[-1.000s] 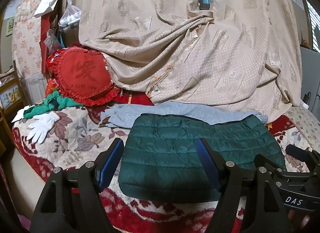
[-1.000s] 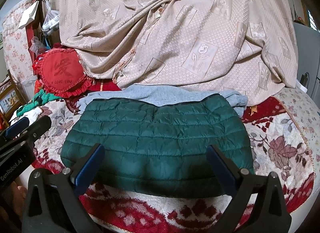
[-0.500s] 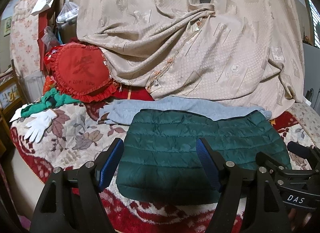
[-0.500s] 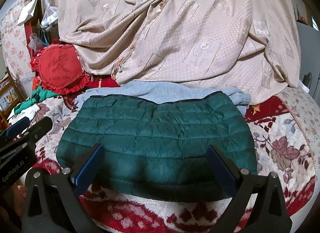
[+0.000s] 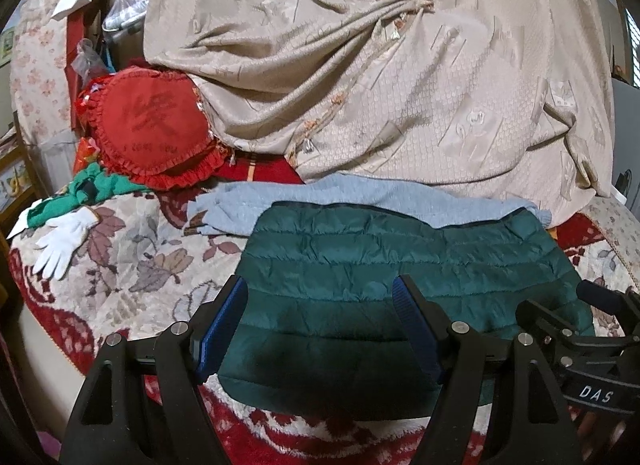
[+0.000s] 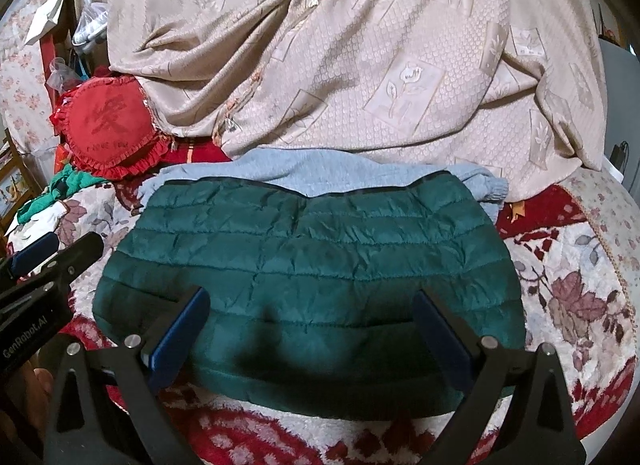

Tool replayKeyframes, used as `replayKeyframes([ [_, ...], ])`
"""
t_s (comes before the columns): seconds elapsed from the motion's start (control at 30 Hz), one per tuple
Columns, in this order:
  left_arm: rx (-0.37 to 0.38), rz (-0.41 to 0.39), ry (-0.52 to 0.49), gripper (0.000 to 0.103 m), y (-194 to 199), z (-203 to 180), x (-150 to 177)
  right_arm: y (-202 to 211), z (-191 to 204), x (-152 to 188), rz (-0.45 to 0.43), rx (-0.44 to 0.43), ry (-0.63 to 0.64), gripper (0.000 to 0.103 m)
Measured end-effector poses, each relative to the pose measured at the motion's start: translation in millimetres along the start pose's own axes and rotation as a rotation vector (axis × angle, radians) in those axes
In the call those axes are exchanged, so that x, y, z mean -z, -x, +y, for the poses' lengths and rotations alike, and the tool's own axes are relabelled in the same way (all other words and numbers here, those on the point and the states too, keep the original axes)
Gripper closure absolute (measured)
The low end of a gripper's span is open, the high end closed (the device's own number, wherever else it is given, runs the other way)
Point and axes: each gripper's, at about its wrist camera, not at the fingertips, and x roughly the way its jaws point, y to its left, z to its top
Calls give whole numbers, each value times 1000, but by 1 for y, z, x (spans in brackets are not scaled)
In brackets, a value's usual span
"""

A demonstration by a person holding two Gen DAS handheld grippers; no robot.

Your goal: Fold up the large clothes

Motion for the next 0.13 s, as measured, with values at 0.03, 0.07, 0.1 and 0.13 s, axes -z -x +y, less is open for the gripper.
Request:
replayKeyframes([
  [0.03,1,8,-2,44,-4,1,1,-3,-1,0,4,1,-2,0],
  [0.07,1,17,0,44,-8,2,1,-6,-3,0,10,3,-4,0],
  [0.1,7,27,4,44,-13,5,1,-10,-4,0,15,5,-6,0],
  [0.13,13,34,10,44,-17,8,1,-14,-6,0,22,8,-9,0],
])
